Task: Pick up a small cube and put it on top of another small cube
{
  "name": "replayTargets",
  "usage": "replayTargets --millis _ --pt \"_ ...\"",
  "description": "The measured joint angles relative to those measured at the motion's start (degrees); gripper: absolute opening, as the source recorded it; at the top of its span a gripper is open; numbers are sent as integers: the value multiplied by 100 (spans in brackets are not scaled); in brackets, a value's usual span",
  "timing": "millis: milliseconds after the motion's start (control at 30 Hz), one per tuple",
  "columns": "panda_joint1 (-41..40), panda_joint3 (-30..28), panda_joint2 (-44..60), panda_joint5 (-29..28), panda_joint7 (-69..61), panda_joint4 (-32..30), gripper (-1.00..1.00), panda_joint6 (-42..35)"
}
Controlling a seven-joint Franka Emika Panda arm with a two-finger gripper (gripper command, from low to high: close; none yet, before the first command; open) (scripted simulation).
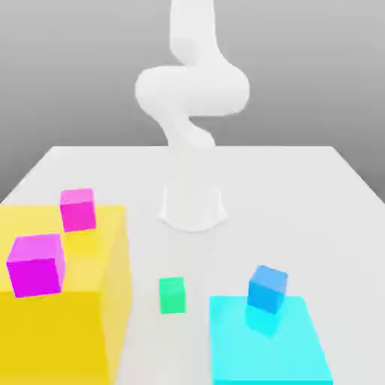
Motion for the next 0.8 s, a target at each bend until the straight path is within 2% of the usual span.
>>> replayTargets --millis 467,667,800 --pt "-701 451 1904 836 2700 -1653 0 1477" --pt "-1008 787 2692 935 4041 -2358 0 2122" --pt "-1221 981 3204 812 5074 -2834 0 2565"
